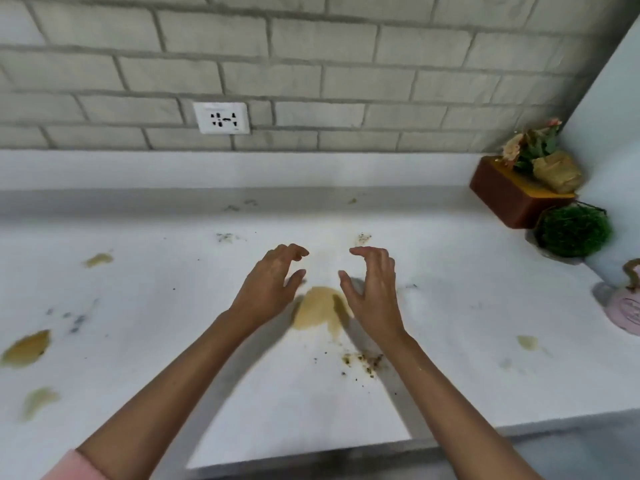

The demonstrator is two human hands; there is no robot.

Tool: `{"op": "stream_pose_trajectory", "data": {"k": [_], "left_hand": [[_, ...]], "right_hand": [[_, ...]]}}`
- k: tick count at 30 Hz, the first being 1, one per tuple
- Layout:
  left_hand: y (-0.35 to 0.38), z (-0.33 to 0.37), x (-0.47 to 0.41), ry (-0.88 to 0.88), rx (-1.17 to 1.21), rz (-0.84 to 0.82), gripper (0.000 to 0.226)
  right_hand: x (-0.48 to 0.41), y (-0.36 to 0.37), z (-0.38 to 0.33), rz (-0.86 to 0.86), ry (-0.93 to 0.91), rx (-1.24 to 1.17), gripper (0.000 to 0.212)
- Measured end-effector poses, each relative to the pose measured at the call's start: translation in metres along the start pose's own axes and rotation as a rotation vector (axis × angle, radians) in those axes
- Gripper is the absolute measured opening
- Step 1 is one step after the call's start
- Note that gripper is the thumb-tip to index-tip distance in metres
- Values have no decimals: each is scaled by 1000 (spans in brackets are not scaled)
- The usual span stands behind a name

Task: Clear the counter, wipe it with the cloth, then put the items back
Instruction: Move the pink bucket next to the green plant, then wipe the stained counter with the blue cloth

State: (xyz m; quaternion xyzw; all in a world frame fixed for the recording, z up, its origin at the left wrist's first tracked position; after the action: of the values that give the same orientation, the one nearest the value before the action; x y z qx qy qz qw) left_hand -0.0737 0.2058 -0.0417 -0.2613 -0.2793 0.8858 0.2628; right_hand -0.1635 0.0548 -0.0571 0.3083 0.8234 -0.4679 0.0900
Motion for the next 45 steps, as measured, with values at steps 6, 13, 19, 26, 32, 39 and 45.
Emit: {"op": "stream_pose_trajectory", "data": {"k": [6,13,19,26,32,39,45], "left_hand": [[-122,-86,93,-107,-50,60,28],[-253,-184,194,-298,-131,185,28],[-336,-245,261,-408,-122,196,30],[-364,-278,291,-407,-98,12,32],[-361,-278,293,-379,-75,6,37],[-322,-251,278,-356,24,-87,37],[-300,-240,261,-323,95,-53,14]], "right_hand": [[47,100,-131,-132,-68,-95,31],[101,194,-248,-288,-120,-157,34],[138,244,-338,-452,-262,-165,30],[179,304,-437,-706,-542,-65,41],[187,315,-430,-727,-634,149,44],[170,266,-382,-685,-527,231,38],[157,257,-365,-662,-402,396,36]]}}
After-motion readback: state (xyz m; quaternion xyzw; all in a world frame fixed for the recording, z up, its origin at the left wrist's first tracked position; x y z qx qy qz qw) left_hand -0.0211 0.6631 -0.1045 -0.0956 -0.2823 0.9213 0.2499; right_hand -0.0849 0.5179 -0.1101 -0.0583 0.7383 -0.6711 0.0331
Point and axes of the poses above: each hand's wrist, its own x-axis away from the middle knuckle, its own y-axis out of the palm, z = x × y, the point moved 5 cm from there along -x, towards the middle knuckle, and after that the axes turned 13 degrees about x, right-handed, at the moved point
